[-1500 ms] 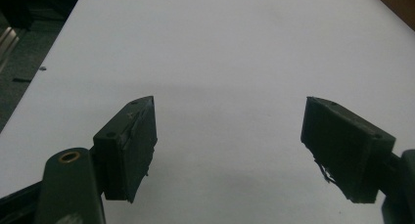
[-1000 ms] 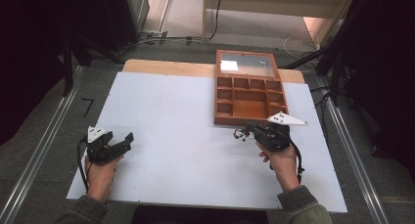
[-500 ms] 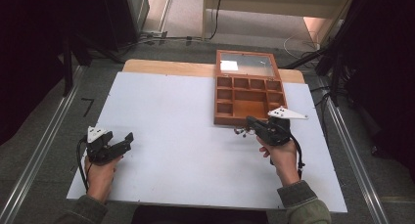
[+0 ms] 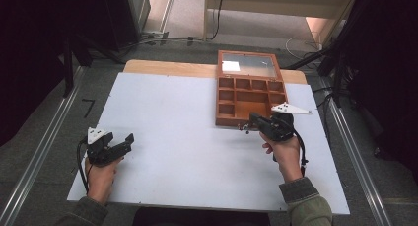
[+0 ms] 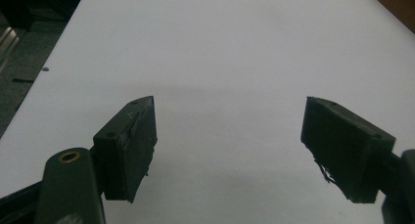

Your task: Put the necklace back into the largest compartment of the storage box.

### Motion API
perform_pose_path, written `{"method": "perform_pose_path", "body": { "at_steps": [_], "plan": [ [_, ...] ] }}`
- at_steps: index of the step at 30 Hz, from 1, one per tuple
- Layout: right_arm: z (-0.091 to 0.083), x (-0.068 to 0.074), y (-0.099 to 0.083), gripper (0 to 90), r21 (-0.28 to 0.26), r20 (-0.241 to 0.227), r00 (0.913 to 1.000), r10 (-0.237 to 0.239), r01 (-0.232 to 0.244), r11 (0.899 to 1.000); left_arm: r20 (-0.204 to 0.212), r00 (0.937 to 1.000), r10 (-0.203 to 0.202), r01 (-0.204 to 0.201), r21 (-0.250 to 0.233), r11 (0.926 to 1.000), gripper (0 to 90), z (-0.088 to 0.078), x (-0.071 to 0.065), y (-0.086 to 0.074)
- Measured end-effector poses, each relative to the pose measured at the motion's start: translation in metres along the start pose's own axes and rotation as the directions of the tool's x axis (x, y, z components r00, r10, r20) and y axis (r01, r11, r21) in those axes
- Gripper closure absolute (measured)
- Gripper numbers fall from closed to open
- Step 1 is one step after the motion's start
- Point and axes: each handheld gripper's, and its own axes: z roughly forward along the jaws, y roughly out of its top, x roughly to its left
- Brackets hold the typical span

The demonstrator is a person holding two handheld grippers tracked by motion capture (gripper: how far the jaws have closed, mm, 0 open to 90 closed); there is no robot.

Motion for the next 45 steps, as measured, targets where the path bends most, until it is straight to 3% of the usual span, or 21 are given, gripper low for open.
{"method": "perform_pose_path", "body": {
  "at_steps": [10, 21, 45],
  "plan": [
    [0.004, -0.006, 0.010, 86.1, -0.013, 0.018, 0.9997, 0.019, -0.019, 1.000, 0.001, 1.0000, -0.002, 0.002, 0.000, 1.0000, 21.2, 0.000, 0.001, 0.000],
    [0.020, -0.013, 0.013, 86.0, 0.022, 0.045, 0.9984, 0.033, -0.034, 0.999, 0.005, 1.0000, -0.006, 0.006, -0.002, 1.0000, 21.2, 0.000, 0.001, 0.000],
    [0.035, -0.023, 0.035, 86.0, 0.018, 0.072, 0.9953, 0.065, -0.067, 0.998, 0.007, 0.9999, -0.011, 0.011, -0.004, 0.9999, 21.2, -0.001, 0.001, 0.001]
  ]
}}
